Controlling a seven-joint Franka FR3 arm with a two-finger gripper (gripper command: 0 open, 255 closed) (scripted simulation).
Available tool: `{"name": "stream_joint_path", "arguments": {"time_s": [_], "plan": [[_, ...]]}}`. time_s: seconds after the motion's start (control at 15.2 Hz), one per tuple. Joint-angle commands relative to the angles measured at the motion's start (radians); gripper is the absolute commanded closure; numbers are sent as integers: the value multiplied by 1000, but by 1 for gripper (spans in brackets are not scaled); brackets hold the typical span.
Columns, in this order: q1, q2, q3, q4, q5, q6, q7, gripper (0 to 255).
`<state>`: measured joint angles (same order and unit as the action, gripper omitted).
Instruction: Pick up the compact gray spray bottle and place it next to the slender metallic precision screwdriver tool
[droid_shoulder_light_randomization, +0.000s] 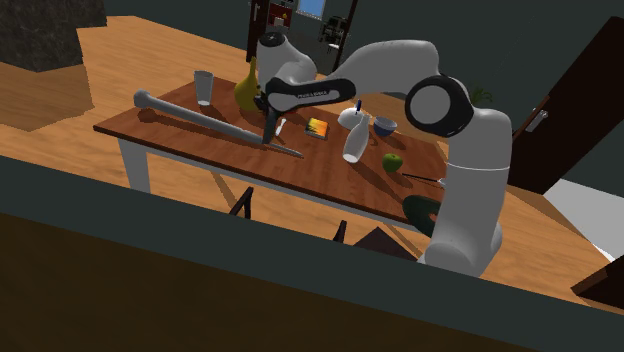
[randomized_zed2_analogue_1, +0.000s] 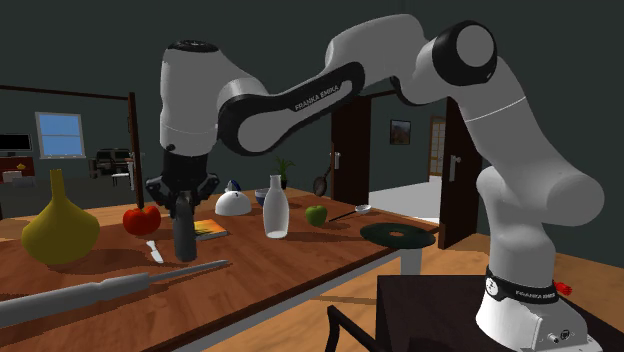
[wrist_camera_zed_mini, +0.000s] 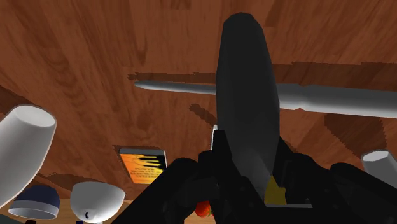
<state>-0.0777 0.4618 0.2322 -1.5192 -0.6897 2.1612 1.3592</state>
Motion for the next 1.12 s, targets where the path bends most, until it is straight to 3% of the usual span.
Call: {"name": "stream_joint_path", "arguments": {"time_s": [0.0,1.06], "plan": [[0,7,-4,-16,-10,21,14,255],[14,95,-41,-85,-91,153,126,255]]}}
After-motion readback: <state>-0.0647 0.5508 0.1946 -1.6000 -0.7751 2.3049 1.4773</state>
